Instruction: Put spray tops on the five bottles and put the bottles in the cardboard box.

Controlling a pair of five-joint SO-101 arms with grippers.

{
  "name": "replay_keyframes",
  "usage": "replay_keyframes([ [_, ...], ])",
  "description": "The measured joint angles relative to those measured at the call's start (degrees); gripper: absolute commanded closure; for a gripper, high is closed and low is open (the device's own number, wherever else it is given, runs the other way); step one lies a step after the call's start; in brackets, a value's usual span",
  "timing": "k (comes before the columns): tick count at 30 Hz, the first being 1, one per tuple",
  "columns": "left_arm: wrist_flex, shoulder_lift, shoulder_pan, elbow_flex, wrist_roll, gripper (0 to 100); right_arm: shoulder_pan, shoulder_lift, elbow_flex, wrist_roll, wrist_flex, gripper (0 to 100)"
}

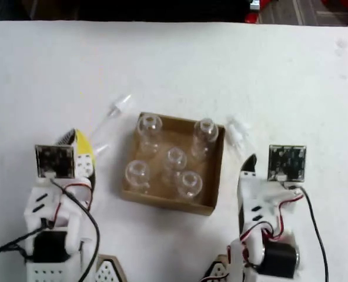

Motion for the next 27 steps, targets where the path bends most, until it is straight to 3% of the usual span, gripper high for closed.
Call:
replay_keyframes([
  [5,-1.1,-1.5,-0.5,14.1,-1.3,98,-4.0,-2.4,13.2,0.0,0.0,84.3],
  [10,8.3,-2.1,-1.5,14.9,-2.5,98,-6.7,-4.2,22.6,0.0,-3.3,84.4],
  [19,25.2,-2.0,-2.3,14.9,-2.5,98,-7.0,-4.3,23.6,0.0,4.4,84.6],
  [27,26.4,-2.0,-2.3,14.9,-2.5,98,-7.0,-4.3,23.6,0.0,5.1,84.6],
])
